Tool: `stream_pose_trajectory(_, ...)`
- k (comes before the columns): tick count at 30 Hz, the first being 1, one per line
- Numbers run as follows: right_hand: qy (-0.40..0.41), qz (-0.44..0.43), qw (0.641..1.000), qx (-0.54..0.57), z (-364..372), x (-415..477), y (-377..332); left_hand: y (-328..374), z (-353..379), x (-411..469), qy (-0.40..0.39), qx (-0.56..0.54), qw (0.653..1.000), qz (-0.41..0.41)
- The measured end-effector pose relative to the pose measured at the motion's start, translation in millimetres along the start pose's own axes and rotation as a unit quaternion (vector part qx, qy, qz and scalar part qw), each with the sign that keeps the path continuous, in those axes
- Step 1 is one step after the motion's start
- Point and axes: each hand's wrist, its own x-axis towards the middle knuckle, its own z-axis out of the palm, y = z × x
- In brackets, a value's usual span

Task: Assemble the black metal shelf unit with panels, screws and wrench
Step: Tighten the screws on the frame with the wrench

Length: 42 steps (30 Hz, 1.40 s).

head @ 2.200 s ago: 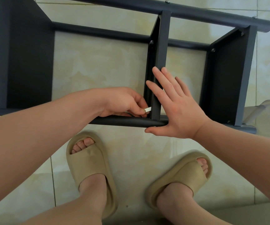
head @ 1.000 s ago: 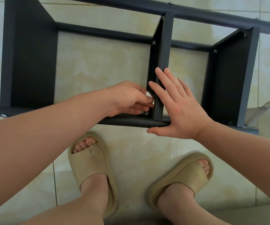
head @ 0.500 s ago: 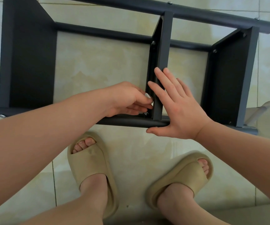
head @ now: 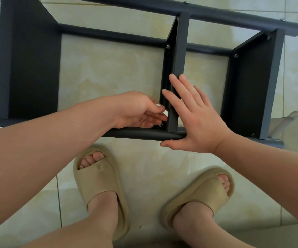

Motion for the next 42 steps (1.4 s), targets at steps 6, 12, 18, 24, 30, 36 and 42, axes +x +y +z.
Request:
stream_pose_trajectory(6, -0.006, 0.002, 1.0, -0.005, 0, 0, 0, 0, -2, -2, -0.003, 0.044, 0.999, 0.017)
stream_pose_trajectory(12, -0.005, 0.002, 1.0, -0.003, 0, 0, 0, 1, -4, -6, -0.007, 0.109, 0.993, 0.033)
stream_pose_trajectory(18, -0.003, 0.0, 1.0, -0.004, 0, 0, 0, 1, -6, -9, -0.01, 0.154, 0.987, 0.04)
stream_pose_trajectory(24, -0.004, 0.0, 1.0, -0.006, 0, 0, 0, 0, -7, -13, -0.013, 0.192, 0.98, 0.048)
stream_pose_trajectory(30, -0.006, 0.001, 1.0, -0.006, 0, 0, 0, 1, -5, -16, -0.003, 0.246, 0.967, 0.069)
stream_pose_trajectory(36, -0.002, 0.0, 1.0, -0.004, 0, 0, 0, -2, -5, -14, -0.017, 0.258, 0.964, 0.07)
stream_pose_trajectory(42, -0.003, 0.001, 1.0, -0.004, 0, 0, 1, -5, -8, -13, -0.037, 0.254, 0.964, 0.072)
